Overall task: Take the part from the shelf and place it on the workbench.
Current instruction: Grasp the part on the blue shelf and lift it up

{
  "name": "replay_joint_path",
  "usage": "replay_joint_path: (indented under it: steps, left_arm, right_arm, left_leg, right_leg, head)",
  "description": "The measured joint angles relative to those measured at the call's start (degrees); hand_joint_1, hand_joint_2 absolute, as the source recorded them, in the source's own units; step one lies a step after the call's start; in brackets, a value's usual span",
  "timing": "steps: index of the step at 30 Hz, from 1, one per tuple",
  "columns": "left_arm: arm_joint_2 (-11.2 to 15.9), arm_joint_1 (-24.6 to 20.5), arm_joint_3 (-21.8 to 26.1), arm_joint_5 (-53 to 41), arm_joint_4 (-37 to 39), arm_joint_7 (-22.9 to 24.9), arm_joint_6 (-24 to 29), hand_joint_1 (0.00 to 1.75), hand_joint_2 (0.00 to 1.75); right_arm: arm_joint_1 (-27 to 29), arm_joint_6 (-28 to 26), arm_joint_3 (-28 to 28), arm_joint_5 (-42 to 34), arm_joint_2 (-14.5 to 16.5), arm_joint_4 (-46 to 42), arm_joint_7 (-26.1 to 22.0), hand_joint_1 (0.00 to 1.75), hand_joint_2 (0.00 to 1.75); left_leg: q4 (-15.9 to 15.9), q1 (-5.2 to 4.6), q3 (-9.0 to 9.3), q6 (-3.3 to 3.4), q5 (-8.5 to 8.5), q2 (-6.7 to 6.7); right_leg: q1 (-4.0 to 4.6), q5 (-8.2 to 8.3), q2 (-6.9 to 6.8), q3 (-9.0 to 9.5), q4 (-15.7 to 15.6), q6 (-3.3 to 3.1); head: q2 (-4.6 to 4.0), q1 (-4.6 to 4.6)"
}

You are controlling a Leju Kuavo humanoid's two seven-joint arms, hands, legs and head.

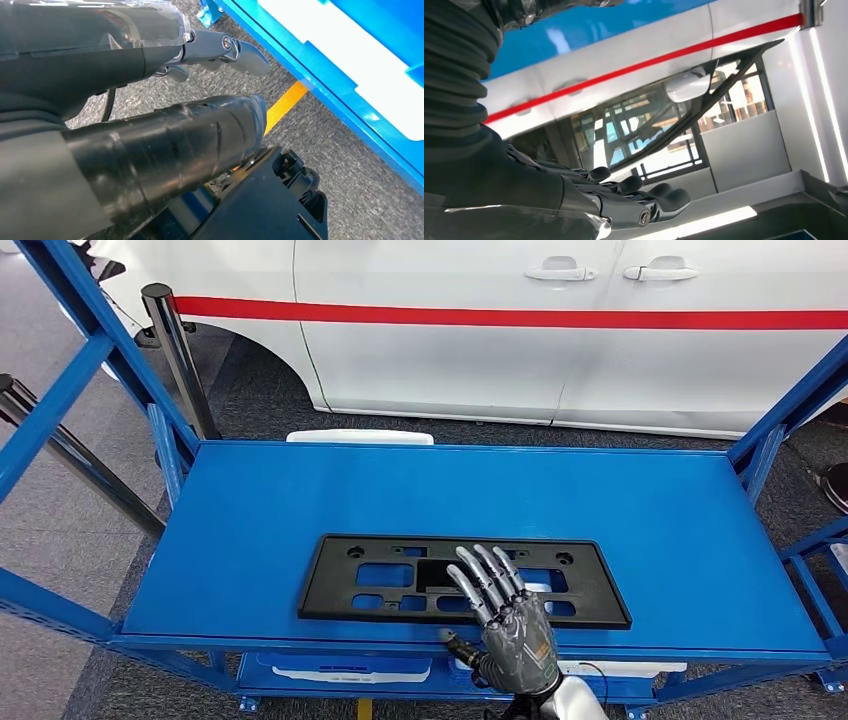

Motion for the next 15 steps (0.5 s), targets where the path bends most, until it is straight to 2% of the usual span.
replay_joint_path:
  steps: [10,15]
  left_arm:
    - [0.0,-0.5,-0.1,-1.2,0.0,1.1,-0.4,0.00,0.00]
    - [0.0,-1.0,-0.4,-2.1,0.0,1.5,-0.7,0.00,0.00]
  right_arm:
    - [-7.5,5.4,0.0,4.7,-2.5,-1.3,2.9,0.00,1.75]
    - [-13.1,13.8,2.8,0.8,-3.5,-0.3,2.8,0.00,1.75]
  left_leg:
    - [0.0,0.00,0.00,0.02,0.06,0.00]
    - [0.0,0.00,0.00,0.01,0.07,0.00]
  right_leg:
    - [0.01,0.03,-0.01,0.02,0.0,0.00]
    - [0.01,0.03,-0.02,0.00,0.1,0.00]
  head:
    - [0.00,0.00]
    - [0.00,0.00]
